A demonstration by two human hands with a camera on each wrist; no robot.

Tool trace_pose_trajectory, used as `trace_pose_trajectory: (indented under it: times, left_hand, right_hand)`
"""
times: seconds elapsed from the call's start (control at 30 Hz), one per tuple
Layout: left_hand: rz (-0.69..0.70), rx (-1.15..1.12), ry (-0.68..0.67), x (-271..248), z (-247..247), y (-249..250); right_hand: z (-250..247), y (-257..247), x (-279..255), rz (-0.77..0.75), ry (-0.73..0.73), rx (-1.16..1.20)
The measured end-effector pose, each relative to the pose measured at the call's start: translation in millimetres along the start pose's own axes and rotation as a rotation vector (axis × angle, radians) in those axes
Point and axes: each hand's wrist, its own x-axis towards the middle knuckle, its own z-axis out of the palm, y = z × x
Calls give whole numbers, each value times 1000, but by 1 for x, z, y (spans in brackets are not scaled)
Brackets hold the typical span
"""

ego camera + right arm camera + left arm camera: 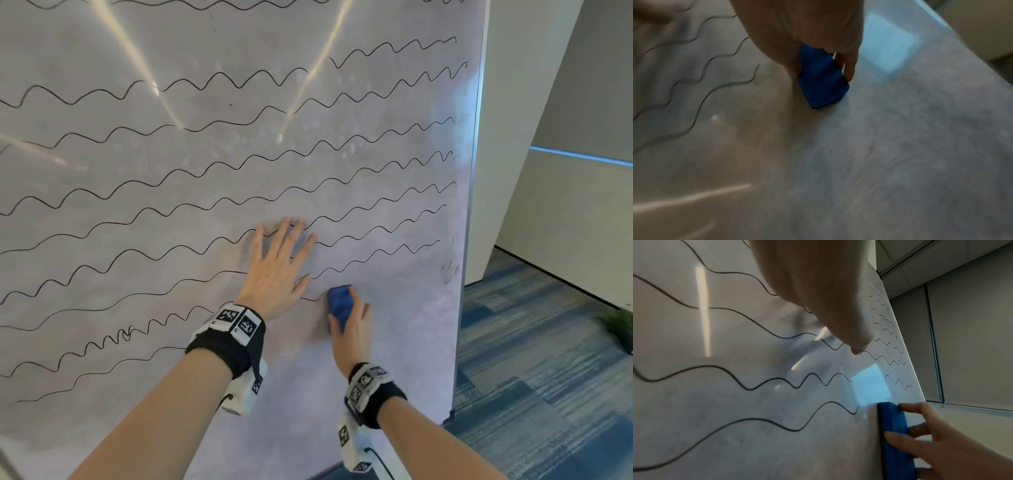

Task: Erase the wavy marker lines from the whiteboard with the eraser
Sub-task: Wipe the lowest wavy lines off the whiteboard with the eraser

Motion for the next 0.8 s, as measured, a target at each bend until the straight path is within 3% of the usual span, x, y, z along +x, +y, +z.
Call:
trace_pose_trajectory:
  times: [0.07,0.13,0.37,0.43,0.57,0.63,0.8]
  left_hand:
    - [-7,2,2,-7,-1,-6]
    - [-11,1,1,-13,0,-11]
    - [-13,2,6,-17,-5,-13]
    - [-20,1,6,-22,-9,-17]
    - [-49,3,24,-41,-16,-33]
    - [-59,13,23,-47,-18,-38]
    - [-71,31,7,-38,-22,-34]
  right_hand:
    - [-7,11,15,170,74,26]
    - [-2,6,19,201,114,22]
    - [40,-34,-35,-177,-82,-80]
    - [33,-25,-30,-175,-92,-59]
    - [15,-11,-9,52,5,39]
    - [21,-19,-11,79,40,29]
    - [50,-50,-39,-177,-65,-67]
